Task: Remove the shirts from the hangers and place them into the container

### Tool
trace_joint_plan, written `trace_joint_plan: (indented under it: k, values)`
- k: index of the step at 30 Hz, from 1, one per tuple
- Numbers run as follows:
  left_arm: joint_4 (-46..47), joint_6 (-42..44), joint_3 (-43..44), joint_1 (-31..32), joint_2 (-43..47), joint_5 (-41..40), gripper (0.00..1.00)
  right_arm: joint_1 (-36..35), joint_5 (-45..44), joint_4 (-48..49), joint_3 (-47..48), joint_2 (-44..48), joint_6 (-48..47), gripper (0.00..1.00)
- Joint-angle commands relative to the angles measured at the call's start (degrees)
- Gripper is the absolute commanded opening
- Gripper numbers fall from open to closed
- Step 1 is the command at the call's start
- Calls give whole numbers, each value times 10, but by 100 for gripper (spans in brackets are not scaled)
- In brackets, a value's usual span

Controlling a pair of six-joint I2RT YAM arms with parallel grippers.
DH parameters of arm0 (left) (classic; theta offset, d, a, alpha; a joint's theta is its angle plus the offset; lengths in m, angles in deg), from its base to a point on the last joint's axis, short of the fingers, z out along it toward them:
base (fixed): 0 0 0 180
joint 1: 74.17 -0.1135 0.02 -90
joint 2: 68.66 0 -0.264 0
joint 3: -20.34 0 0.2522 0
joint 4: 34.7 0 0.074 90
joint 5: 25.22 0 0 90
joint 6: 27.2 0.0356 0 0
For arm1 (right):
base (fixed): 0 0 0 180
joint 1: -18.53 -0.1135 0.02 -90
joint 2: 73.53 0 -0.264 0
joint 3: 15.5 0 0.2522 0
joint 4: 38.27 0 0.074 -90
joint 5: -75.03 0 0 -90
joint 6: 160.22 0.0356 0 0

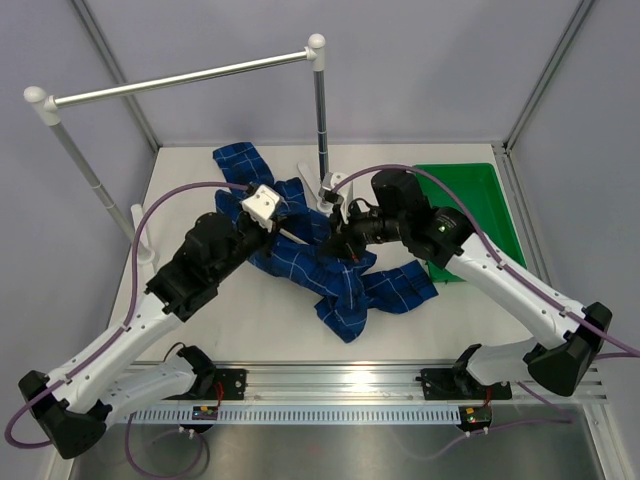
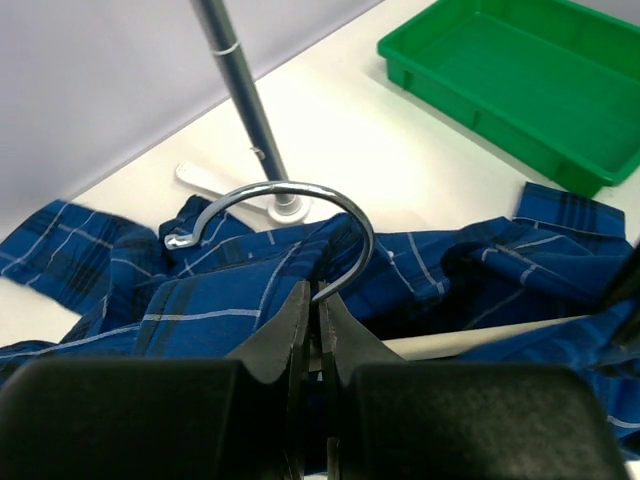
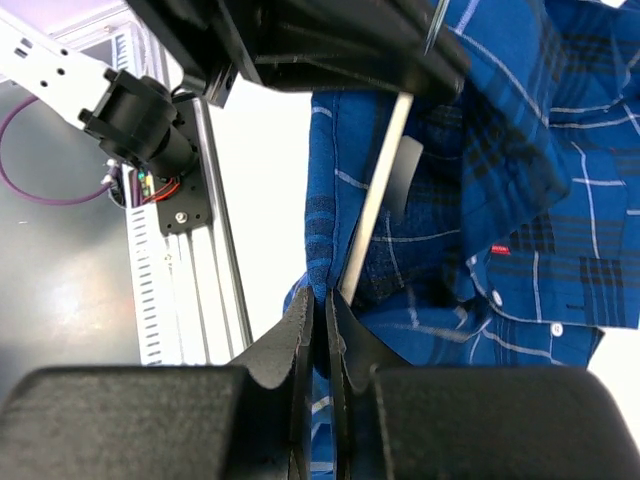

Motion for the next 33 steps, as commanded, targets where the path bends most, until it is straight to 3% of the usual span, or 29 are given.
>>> trace_joint_plan:
  k: [1, 16, 26, 33]
  values:
    - [33, 6, 12, -11, 0, -143, 0, -7, -11, -17, -15, 52, 21, 0]
    - [54, 2, -1, -21, 28, -216, 0, -9, -114, -36, -83, 131, 33, 0]
    - [90, -1, -25, -26, 62, -224, 0, -9, -131, -37, -133, 141, 57, 0]
    - [101, -10, -30, -27, 70, -279, 0, -26, -112, -53, -151, 147, 70, 0]
